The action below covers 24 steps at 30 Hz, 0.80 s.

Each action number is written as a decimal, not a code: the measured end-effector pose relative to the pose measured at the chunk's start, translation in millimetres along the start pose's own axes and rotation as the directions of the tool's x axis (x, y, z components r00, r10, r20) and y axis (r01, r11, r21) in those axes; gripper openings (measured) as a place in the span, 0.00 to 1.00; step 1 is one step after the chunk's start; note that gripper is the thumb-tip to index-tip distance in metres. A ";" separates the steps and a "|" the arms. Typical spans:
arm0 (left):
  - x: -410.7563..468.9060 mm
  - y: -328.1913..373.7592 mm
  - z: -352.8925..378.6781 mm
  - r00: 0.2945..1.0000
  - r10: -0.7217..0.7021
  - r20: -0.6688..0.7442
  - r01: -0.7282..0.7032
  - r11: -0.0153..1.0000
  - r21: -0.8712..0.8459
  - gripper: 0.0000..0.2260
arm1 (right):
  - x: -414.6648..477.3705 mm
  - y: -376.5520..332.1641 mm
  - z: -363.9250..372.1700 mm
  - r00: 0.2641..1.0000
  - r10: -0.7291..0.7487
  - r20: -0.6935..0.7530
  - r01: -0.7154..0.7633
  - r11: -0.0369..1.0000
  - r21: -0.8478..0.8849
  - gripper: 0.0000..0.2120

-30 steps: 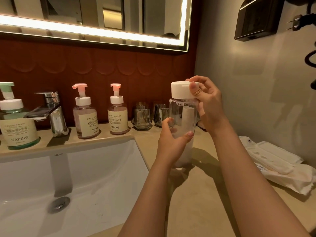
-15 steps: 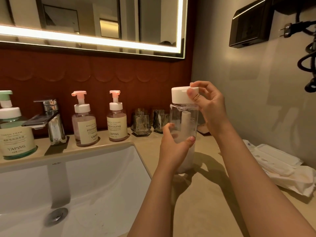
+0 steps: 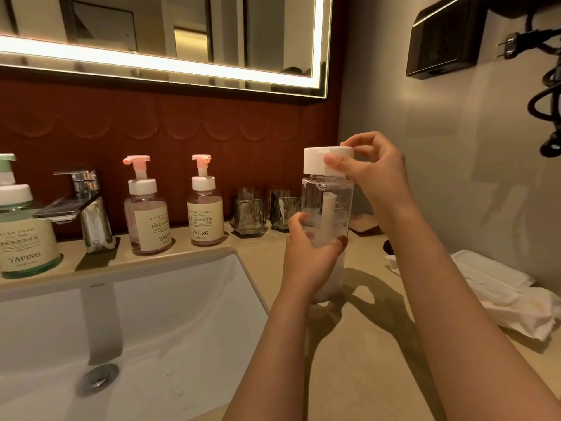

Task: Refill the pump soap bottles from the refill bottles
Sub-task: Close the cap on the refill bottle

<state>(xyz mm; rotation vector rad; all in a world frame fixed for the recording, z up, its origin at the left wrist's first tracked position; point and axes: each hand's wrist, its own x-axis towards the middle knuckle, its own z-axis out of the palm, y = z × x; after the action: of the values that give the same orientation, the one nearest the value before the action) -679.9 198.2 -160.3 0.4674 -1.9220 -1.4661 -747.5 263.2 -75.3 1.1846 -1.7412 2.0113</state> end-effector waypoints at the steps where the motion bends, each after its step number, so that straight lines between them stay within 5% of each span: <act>1: -0.2 -0.2 0.7 1.000 0.000 -0.002 0.000 1.000 0.003 0.30 | -0.7 0.4 0.3 1.000 -0.009 -0.008 0.009 1.000 0.024 0.10; 8: -0.6 -0.5 0.5 1.000 0.003 -0.006 -0.003 1.000 0.015 0.31 | -4.3 2.3 2.4 1.000 0.006 0.022 -0.010 0.982 0.187 0.06; 24: -0.1 -0.8 3.2 0.999 0.006 -0.037 -0.005 1.000 0.021 0.32 | -11.5 8.9 15.4 0.964 -0.241 -0.110 0.198 0.933 -0.302 0.17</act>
<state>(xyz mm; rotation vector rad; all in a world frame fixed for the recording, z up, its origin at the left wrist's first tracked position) -682.2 200.3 -161.6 0.4948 -1.9094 -1.4254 -739.3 250.5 -90.2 1.0558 -1.6758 1.6072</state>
